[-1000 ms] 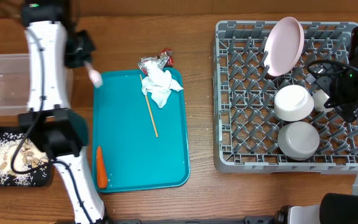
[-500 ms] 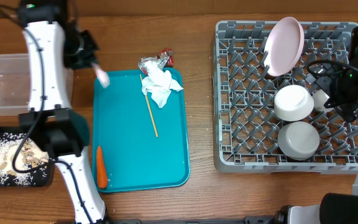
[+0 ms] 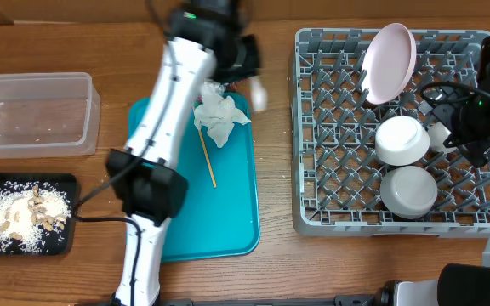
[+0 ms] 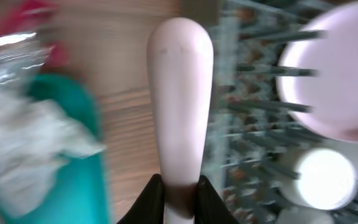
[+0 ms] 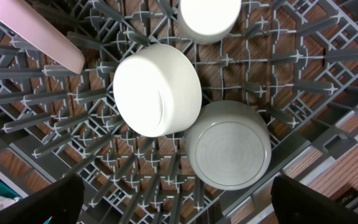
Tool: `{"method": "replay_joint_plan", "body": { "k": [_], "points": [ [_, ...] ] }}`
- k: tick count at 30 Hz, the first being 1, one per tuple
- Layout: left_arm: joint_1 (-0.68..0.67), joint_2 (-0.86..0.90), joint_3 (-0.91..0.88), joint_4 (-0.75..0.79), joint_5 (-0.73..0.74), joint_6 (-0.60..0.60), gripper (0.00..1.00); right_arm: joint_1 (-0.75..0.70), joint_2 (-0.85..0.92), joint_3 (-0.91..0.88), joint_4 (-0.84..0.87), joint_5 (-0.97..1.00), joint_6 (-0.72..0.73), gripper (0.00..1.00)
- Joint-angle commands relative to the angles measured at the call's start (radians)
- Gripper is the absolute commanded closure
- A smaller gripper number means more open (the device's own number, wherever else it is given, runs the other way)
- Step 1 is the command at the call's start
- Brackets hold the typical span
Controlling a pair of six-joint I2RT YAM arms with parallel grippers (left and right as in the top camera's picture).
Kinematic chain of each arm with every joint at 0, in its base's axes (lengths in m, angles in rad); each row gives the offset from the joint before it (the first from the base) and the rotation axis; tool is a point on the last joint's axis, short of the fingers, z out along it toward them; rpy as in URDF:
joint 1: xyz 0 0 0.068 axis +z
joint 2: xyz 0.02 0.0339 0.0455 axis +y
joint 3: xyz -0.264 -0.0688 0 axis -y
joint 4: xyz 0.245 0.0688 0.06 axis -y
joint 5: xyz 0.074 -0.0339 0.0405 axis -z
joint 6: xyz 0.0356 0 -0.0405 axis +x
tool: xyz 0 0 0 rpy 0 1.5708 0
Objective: Sort waste into correct bins and load items into the dishwasher rack
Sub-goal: 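Carry the fork right with the left gripper over the dish rack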
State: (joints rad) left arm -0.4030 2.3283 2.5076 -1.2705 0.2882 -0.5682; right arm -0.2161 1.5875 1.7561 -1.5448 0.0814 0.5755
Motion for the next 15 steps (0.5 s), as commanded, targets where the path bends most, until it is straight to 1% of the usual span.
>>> {"method": "replay_joint_plan", "body": {
  "k": [1, 3, 6, 11, 15],
  "points": [
    [-0.086, 0.002, 0.015, 0.088, -0.032, -0.097, 0.96, -0.003, -0.003, -0.003, 0.003, -0.002, -0.002, 0.00],
    [-0.128, 0.006, 0.013, 0.142, -0.095, -0.141, 0.96, -0.003, -0.003, -0.003, 0.003, -0.002, -0.002, 0.00],
    [-0.167, 0.016, 0.004, 0.216, -0.169, -0.173, 0.94, -0.003, -0.003, -0.003, 0.003, -0.002, -0.002, 0.00],
    [-0.177, 0.060, 0.001, 0.319, -0.169, -0.195, 0.93, -0.003, -0.003, -0.003, 0.003, -0.002, -0.002, 0.00],
    [-0.165, 0.117, 0.001, 0.349, -0.167, -0.195, 0.92, -0.003, -0.003, -0.003, 0.003, -0.002, -0.002, 0.00]
  ]
}}
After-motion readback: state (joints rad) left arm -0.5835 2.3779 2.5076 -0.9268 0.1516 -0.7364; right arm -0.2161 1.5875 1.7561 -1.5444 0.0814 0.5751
